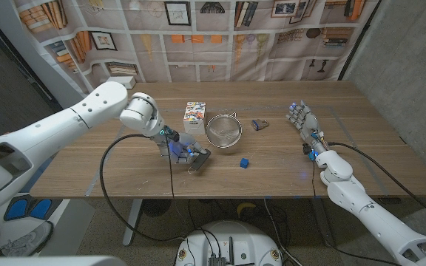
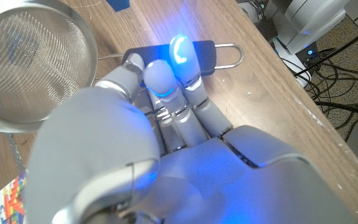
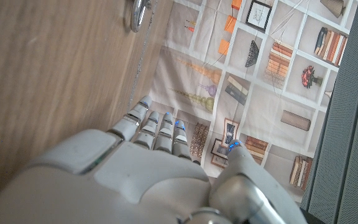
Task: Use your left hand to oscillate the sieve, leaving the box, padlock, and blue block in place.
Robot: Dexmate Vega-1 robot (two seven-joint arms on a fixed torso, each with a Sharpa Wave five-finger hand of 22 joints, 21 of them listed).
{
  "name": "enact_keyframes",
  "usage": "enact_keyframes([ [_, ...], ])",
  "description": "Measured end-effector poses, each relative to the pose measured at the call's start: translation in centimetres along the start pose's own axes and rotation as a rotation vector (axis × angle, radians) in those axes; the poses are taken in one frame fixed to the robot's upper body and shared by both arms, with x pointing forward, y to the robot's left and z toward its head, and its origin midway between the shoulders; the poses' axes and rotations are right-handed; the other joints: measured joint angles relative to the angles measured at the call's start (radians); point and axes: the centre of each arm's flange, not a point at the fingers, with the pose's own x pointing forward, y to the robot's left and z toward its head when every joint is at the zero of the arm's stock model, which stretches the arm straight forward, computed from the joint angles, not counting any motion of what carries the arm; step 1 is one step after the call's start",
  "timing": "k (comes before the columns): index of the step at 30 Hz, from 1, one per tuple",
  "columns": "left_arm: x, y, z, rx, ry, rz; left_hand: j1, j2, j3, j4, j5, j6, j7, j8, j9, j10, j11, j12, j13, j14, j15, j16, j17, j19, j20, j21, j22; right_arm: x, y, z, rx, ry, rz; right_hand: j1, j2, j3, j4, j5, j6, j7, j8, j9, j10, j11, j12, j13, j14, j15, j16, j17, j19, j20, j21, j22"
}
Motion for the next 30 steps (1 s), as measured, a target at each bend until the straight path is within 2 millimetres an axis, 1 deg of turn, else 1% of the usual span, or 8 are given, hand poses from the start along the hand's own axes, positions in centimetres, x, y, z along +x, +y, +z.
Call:
enact_keyframes([
  [7, -0.1, 0.2, 0.3, 0.010, -0.018, -0.025, 0.000, 0.000, 0.000, 0.000, 0.000, 0.000, 0.000, -0.001, 0.000, 0.000, 0.000, 0.000, -0.002, 0.000, 0.000, 0.000, 0.003, -0.003, 0.003, 0.007, -0.003, -0.3, 0.2, 0.2, -0.002, -0.001, -0.003, 0.000, 0.000, 0.003, 0.003, 0.000, 0.000, 0.000, 0.000, 0.000, 0.000, 0.000, 0.000, 0.000, 0.000, 0.000, 0.000, 0.000, 0.000, 0.000, 0.000, 0.000],
  [13, -0.1, 0.2, 0.4, 0.019, -0.036, -0.050, 0.004, 0.002, 0.000, 0.000, 0.000, 0.000, 0.000, -0.004, 0.001, 0.000, 0.000, -0.001, -0.003, 0.000, 0.000, 0.000, 0.002, -0.007, -0.001, 0.008, -0.005, -0.5, 0.3, 0.3, -0.006, 0.000, -0.004, 0.000, 0.000, 0.003, 0.003, 0.000, 0.000, 0.000, 0.000, 0.000, 0.000, 0.000, 0.000, 0.000, 0.000, 0.000, 0.000, 0.000, 0.000, 0.000, 0.000, 0.000],
  [16, -0.1, 0.2, 0.5, 0.028, -0.047, -0.065, 0.004, 0.002, 0.008, 0.000, -0.001, -0.002, 0.002, -0.004, 0.007, 0.000, 0.000, -0.003, -0.003, 0.000, 0.000, 0.000, 0.002, -0.007, -0.001, 0.008, -0.005, -0.6, 0.4, 0.4, -0.007, 0.000, -0.002, 0.000, 0.000, 0.003, 0.003, 0.000, 0.000, 0.000, 0.000, 0.000, 0.000, 0.000, 0.000, 0.000, 0.000, 0.000, 0.000, -0.003, 0.000, 0.000, 0.000, 0.000],
  [19, -0.2, 0.1, 0.6, 0.036, -0.058, -0.080, 0.005, 0.002, 0.008, 0.000, -0.001, -0.002, 0.002, -0.004, 0.007, 0.000, 0.000, -0.003, -0.003, 0.000, 0.000, 0.000, 0.005, -0.012, 0.005, 0.011, -0.005, -0.7, 0.5, 0.4, -0.008, 0.000, -0.001, 0.000, 0.000, 0.003, 0.003, 0.000, 0.000, 0.000, 0.000, 0.000, 0.000, 0.000, 0.000, 0.000, 0.000, 0.000, 0.000, -0.003, 0.000, 0.000, 0.000, 0.000],
  [23, -0.3, 0.1, 0.8, 0.048, -0.072, -0.099, 0.007, 0.002, 0.008, 0.000, -0.001, -0.002, 0.002, -0.004, 0.014, 0.000, 0.000, -0.002, -0.003, -0.006, 0.001, -0.004, 0.005, -0.012, 0.005, 0.015, -0.005, -0.8, 0.7, 0.5, -0.010, 0.000, 0.002, 0.000, 0.000, 0.003, 0.003, 0.000, 0.000, 0.000, 0.000, 0.000, 0.000, 0.000, 0.000, 0.000, 0.000, 0.000, 0.000, -0.003, 0.000, 0.000, 0.000, 0.000],
  [30, -0.7, 0.1, 1.1, 0.061, -0.093, -0.126, 0.007, 0.002, 0.008, 0.000, -0.001, -0.002, 0.002, 0.000, 0.016, 0.000, 0.000, 0.001, -0.003, -0.006, 0.002, -0.007, 0.002, -0.012, 0.005, 0.018, -0.005, -1.0, 0.9, 0.6, -0.013, 0.001, 0.002, 0.000, 0.000, 0.003, 0.003, 0.000, 0.000, 0.000, 0.000, 0.000, 0.000, 0.000, 0.000, -0.005, 0.000, 0.000, 0.000, -0.003, 0.000, 0.000, 0.000, 0.000],
])
